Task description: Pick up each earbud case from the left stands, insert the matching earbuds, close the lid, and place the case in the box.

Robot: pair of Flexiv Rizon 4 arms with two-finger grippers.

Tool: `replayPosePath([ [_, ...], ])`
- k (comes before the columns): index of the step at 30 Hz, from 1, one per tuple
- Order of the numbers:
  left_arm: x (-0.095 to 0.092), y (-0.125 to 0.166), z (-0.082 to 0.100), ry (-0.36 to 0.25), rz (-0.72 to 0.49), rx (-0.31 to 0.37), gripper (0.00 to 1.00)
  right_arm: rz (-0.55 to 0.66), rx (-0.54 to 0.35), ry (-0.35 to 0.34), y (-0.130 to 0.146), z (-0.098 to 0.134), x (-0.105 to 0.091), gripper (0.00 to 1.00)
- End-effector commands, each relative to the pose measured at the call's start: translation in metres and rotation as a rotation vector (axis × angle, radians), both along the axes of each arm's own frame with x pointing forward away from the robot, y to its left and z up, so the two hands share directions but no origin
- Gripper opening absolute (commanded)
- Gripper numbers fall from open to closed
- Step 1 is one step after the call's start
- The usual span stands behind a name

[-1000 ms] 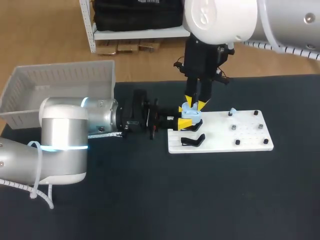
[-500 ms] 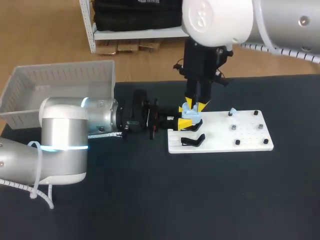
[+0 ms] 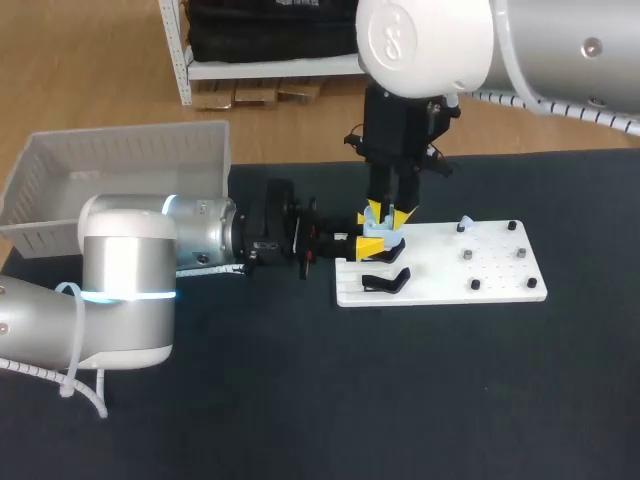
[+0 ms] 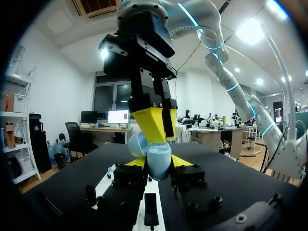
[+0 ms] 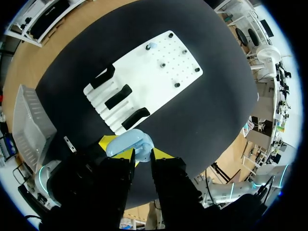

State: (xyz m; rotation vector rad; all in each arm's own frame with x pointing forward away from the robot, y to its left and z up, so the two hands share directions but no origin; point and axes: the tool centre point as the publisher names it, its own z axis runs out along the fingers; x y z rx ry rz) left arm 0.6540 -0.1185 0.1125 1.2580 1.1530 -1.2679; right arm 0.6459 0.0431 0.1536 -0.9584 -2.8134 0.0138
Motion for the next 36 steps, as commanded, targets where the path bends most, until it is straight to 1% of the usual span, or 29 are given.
replayPosePath([
  [1,-0.001,0.0,-0.001,-0.003,0.006,-0.003,0.0,-0.005,0.014,-0.007,-0.001,0.004,-0.003,0.6],
  [2,-0.001,0.0,-0.001,-0.003,0.006,-0.003,0.0,-0.005,0.021,-0.016,-0.002,0.007,-0.005,0.64],
  [3,-0.001,0.0,-0.001,-0.003,0.006,-0.003,0.0,-0.004,0.037,-0.03,-0.003,0.01,-0.007,0.63],
  [4,-0.001,0.0,-0.001,-0.003,0.006,-0.003,0.0,-0.005,0.042,-0.039,-0.004,0.014,-0.011,0.56],
  [6,-0.001,0.0,-0.001,-0.003,0.006,-0.003,0.0,-0.004,0.074,-0.066,-0.01,0.023,-0.017,0.5],
  [7,-0.001,0.0,-0.001,-0.003,0.006,-0.003,0.0,-0.003,0.093,-0.077,-0.015,0.027,-0.019,0.49],
  [10,-0.001,0.0,-0.001,-0.003,0.006,-0.003,0.0,0.041,0.158,-0.14,-0.03,0.038,-0.022,0.47],
  [11,-0.001,0.0,-0.001,-0.003,0.006,-0.003,0.0,0.07,0.193,-0.158,-0.036,0.041,-0.02,0.47],
  [14,-0.001,0.0,-0.001,-0.003,0.006,-0.003,0.0,0.17,0.225,-0.238,-0.049,0.047,-0.014,0.47],
  [15,-0.001,0.0,-0.001,-0.003,0.006,-0.003,0.0,0.202,0.227,-0.264,-0.053,0.048,-0.01,0.48],
  [16,-0.001,0.0,-0.001,-0.003,0.006,-0.003,0.0,0.221,0.212,-0.294,-0.058,0.049,-0.006,0.48],
  [18,-0.001,0.0,-0.001,-0.003,0.006,-0.003,0.0,0.274,0.214,-0.319,-0.066,0.049,0.004,0.48],
  [19,-0.001,0.0,-0.001,-0.003,0.006,-0.003,0.0,0.289,0.201,-0.335,-0.07,0.048,0.01,0.48],
  [22,-0.001,0.0,-0.001,-0.003,0.006,-0.003,0.0,0.325,0.189,-0.337,-0.083,0.043,0.028,0.49],
  [24,-0.001,0.0,-0.001,-0.003,0.006,-0.003,0.0,0.351,0.172,-0.302,-0.09,0.036,0.039,0.48],
  [27,-0.001,0.0,-0.001,-0.003,0.006,-0.003,0.0,0.392,0.151,-0.268,-0.1,0.023,0.052,0.48],
  [29,-0.001,0.0,-0.001,-0.003,0.006,-0.003,0.0,0.414,0.128,-0.259,-0.108,0.014,0.06,0.48],
  [31,-0.001,0.0,-0.001,-0.003,0.006,-0.003,0.0,0.426,0.132,-0.248,-0.115,0.007,0.067,0.49],
  [32,-0.001,0.0,-0.001,-0.003,0.006,-0.003,0.0,0.434,0.129,-0.243,-0.118,0.004,0.07,0.51],
  [35,-0.001,0.0,-0.001,-0.003,0.006,-0.003,0.0,0.473,0.131,-0.236,-0.123,-0.006,0.077,0.62],
  [36,-0.001,0.0,-0.001,-0.003,0.006,-0.003,0.0,0.492,0.128,-0.238,-0.124,-0.01,0.078,0.64],
])
